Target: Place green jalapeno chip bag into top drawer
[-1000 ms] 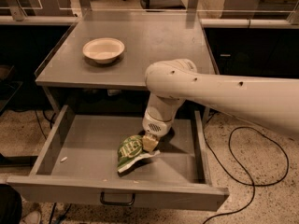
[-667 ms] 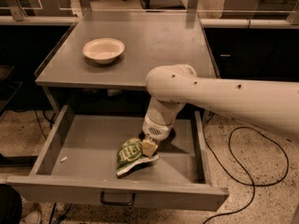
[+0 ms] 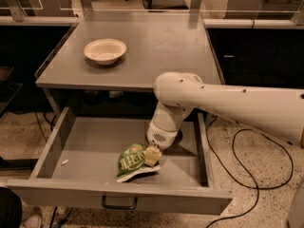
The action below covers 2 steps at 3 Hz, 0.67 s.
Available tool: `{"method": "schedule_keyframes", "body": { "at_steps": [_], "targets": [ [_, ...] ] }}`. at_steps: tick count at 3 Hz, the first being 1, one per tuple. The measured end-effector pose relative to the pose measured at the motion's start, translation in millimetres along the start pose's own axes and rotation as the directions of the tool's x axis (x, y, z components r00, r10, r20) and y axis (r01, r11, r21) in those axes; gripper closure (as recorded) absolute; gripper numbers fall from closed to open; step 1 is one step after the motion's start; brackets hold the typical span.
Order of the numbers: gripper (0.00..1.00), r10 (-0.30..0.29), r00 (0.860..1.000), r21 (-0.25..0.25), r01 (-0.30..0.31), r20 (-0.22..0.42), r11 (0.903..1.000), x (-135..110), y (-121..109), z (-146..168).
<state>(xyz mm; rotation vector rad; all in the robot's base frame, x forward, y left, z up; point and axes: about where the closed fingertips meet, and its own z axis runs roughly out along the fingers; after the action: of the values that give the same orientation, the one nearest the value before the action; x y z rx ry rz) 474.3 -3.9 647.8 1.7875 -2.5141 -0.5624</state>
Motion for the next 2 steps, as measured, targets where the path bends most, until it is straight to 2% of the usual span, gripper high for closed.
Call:
{"method": "schedule_keyframes", "body": {
  "at_steps": [2],
  "targets": [
    [0.57,-0.004,1.0,-0.006,0.004,0.003,1.0,-0.2,0.8,0.8]
  ]
}}
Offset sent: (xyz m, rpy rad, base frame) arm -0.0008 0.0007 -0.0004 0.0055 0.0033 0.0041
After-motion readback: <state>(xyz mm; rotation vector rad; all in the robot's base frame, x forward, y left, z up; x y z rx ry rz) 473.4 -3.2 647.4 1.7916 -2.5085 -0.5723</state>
